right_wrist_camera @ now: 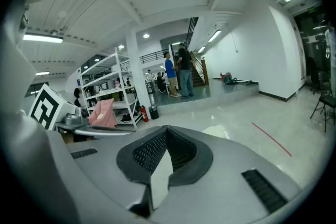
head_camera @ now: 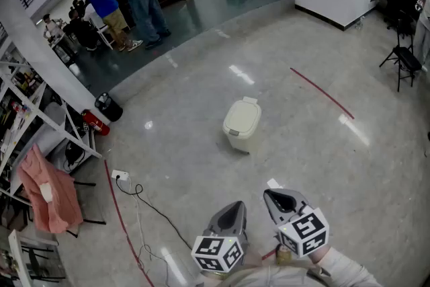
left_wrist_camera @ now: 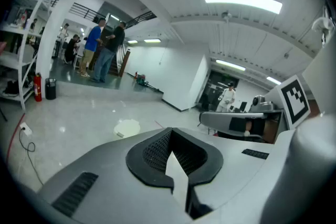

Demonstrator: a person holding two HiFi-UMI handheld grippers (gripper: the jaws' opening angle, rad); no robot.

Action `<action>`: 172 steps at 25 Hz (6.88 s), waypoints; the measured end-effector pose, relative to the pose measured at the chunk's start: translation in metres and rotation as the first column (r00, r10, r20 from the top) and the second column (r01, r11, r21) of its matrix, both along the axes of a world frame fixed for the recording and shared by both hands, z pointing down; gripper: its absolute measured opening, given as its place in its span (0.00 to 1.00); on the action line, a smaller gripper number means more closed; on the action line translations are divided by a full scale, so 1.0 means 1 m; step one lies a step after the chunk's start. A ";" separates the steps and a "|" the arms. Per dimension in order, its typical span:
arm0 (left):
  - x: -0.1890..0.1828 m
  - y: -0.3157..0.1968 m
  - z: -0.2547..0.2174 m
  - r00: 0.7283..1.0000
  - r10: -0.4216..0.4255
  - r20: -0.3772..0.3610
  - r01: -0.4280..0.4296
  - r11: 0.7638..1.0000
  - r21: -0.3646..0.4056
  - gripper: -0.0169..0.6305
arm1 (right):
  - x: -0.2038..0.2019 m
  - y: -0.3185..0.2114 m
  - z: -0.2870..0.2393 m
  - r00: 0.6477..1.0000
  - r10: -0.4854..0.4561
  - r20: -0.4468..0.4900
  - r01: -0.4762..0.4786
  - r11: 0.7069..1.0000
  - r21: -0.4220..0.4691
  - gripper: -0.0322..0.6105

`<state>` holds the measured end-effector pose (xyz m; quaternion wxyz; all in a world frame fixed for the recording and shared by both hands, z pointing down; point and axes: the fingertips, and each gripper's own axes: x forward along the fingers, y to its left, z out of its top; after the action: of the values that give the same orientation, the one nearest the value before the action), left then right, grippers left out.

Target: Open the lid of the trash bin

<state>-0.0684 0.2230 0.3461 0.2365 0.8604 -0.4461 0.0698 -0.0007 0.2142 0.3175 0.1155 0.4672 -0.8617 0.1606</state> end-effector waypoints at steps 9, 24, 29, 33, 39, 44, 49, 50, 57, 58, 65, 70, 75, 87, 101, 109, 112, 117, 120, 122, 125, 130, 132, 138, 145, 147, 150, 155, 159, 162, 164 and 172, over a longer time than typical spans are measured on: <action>0.069 0.076 -0.002 0.998 -0.035 0.060 0.037 0.999 -0.028 0.03 | 0.050 0.077 0.006 1.000 -0.021 -0.007 0.021 1.000 -0.003 0.05; 0.110 0.095 0.000 0.996 -0.051 0.071 0.054 0.998 -0.034 0.03 | 0.081 0.104 0.005 0.995 -0.085 -0.044 0.087 0.995 0.045 0.05; 0.118 0.100 -0.002 0.996 -0.054 0.078 0.057 0.998 -0.037 0.03 | 0.092 0.108 0.005 0.996 -0.084 -0.039 0.085 0.996 0.034 0.05; 0.121 0.100 -0.001 0.994 -0.048 0.099 0.053 0.998 -0.043 0.03 | 0.097 0.105 0.003 0.997 -0.070 -0.012 0.070 0.997 0.028 0.05; 0.123 0.088 0.002 0.992 -0.036 0.123 0.042 0.998 -0.046 0.03 | 0.104 0.094 0.001 0.999 -0.043 0.020 0.042 0.999 0.028 0.05; 0.123 0.072 0.000 0.992 -0.026 0.121 0.032 0.999 -0.044 0.03 | 0.104 0.082 0.005 0.999 -0.033 0.007 0.033 0.999 0.012 0.05; 0.118 0.047 0.005 0.992 -0.022 0.121 0.028 0.998 -0.051 0.03 | 0.100 0.059 0.009 1.000 -0.026 -0.005 0.026 1.000 0.006 0.05; 0.117 0.042 0.007 0.993 -0.022 0.120 0.028 0.998 -0.054 0.03 | 0.099 0.053 0.011 1.000 -0.025 -0.008 0.025 1.000 0.005 0.05; 0.100 -0.009 0.011 0.994 -0.016 0.111 0.022 0.998 -0.058 0.03 | 0.080 0.002 0.012 0.999 -0.023 -0.029 0.024 1.000 0.008 0.05; 0.097 -0.018 0.010 0.994 -0.014 0.111 0.020 0.998 -0.056 0.03 | 0.078 -0.006 0.012 0.999 -0.022 -0.031 0.022 1.000 0.009 0.05; 0.078 -0.079 0.007 0.993 -0.003 0.118 0.010 0.998 -0.055 0.03 | 0.057 -0.068 0.011 0.999 -0.018 -0.040 0.019 1.000 0.005 0.05; 0.060 -0.124 0.006 0.992 0.003 0.126 0.006 0.998 -0.066 0.03 | 0.042 -0.114 0.010 0.999 -0.010 -0.032 0.010 1.000 -0.007 0.05; 0.045 -0.165 0.007 0.991 0.017 0.130 -0.006 0.996 -0.085 0.03 | 0.029 -0.154 0.011 1.000 0.006 -0.022 -0.007 1.000 -0.030 0.05; 0.009 -0.254 0.032 0.990 0.055 0.132 -0.038 0.991 -0.128 0.03 | -0.005 -0.242 0.032 0.999 0.031 -0.023 -0.033 0.997 -0.070 0.05; 0.002 -0.312 0.084 0.986 0.081 0.147 -0.047 0.974 -0.221 0.03 | -0.008 -0.301 0.067 0.998 0.054 -0.031 -0.058 0.987 -0.148 0.05; 0.011 -0.357 0.148 0.986 0.068 0.154 -0.022 0.959 -0.283 0.03 | 0.004 -0.344 0.118 0.997 0.031 -0.075 -0.046 0.979 -0.198 0.05; 0.011 -0.373 0.175 0.984 0.060 0.166 -0.007 0.952 -0.307 0.03 | 0.010 -0.360 0.142 0.996 0.042 -0.074 -0.058 0.972 -0.229 0.05; 0.012 -0.397 0.223 0.983 0.039 0.180 0.026 0.938 -0.347 0.03 | 0.018 -0.378 0.186 0.995 0.057 -0.084 -0.078 0.958 -0.276 0.05; 0.014 -0.410 0.253 0.983 0.029 0.183 0.041 0.931 -0.364 0.03 | 0.017 -0.385 0.211 0.995 0.056 -0.080 -0.078 0.950 -0.304 0.05; 0.015 -0.417 0.272 0.982 0.026 0.187 0.046 0.927 -0.372 0.03 | 0.015 -0.387 0.228 0.996 0.055 -0.075 -0.076 0.944 -0.321 0.05; 0.016 -0.428 0.302 0.980 0.023 0.198 0.056 0.922 -0.384 0.03 | 0.011 -0.390 0.251 0.996 0.055 -0.063 -0.073 0.935 -0.346 0.05; 0.021 -0.452 0.349 0.980 0.017 0.200 0.065 0.916 -0.396 0.03 | 0.008 -0.398 0.288 0.997 0.044 -0.059 -0.063 0.925 -0.374 0.05; 0.020 -0.461 0.366 0.979 0.018 0.205 0.068 0.914 -0.401 0.03 | 0.006 -0.401 0.297 0.997 0.043 -0.060 -0.063 0.920 -0.387 0.05; 0.020 -0.484 0.414 0.976 0.009 0.216 0.086 0.901 -0.426 0.03 | 0.001 -0.403 0.326 0.998 0.033 -0.048 -0.050 0.906 -0.421 0.05; 0.021 -0.499 0.459 0.969 0.019 0.245 0.098 0.885 -0.455 0.03 | 0.000 -0.403 0.347 0.999 0.028 -0.042 -0.044 0.892 -0.451 0.05; 0.021 -0.499 0.467 0.968 0.024 0.251 0.099 0.879 -0.467 0.03 | 0.001 -0.402 0.350 0.999 0.027 -0.043 -0.044 0.890 -0.455 0.05; 0.022 -0.498 0.477 0.966 0.035 0.256 0.098 0.867 -0.488 0.03 | 0.002 -0.402 0.352 0.998 0.033 -0.046 -0.050 0.884 -0.464 0.05; 0.023 -0.500 0.488 0.964 0.044 0.264 0.101 0.854 -0.511 0.03 | 0.003 -0.405 0.354 0.998 0.038 -0.048 -0.056 0.881 -0.469 0.05; 0.023 -0.505 0.495 0.959 0.054 0.277 0.104 0.844 -0.526 0.03 | 0.003 -0.404 0.356 0.998 0.044 -0.043 -0.059 0.876 -0.478 0.05; 0.023 -0.505 0.496 0.956 0.067 0.286 0.098 0.845 -0.526 0.03 | 0.002 -0.403 0.356 0.998 0.041 -0.043 -0.057 0.873 -0.484 0.05; 0.022 -0.504 0.499 0.954 0.069 0.291 0.098 0.846 -0.524 0.03 | 0.001 -0.402 0.357 0.998 0.041 -0.043 -0.057 0.872 -0.487 0.05; 0.022 -0.504 0.503 0.947 0.070 0.313 0.114 0.839 -0.532 0.03 | 0.002 -0.406 0.358 0.998 0.043 -0.039 -0.057 0.873 -0.485 0.05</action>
<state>-0.0461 -0.2813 0.8496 0.3962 0.7295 -0.4501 0.3290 0.0010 -0.1914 0.6753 0.2364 0.4474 -0.7798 0.3685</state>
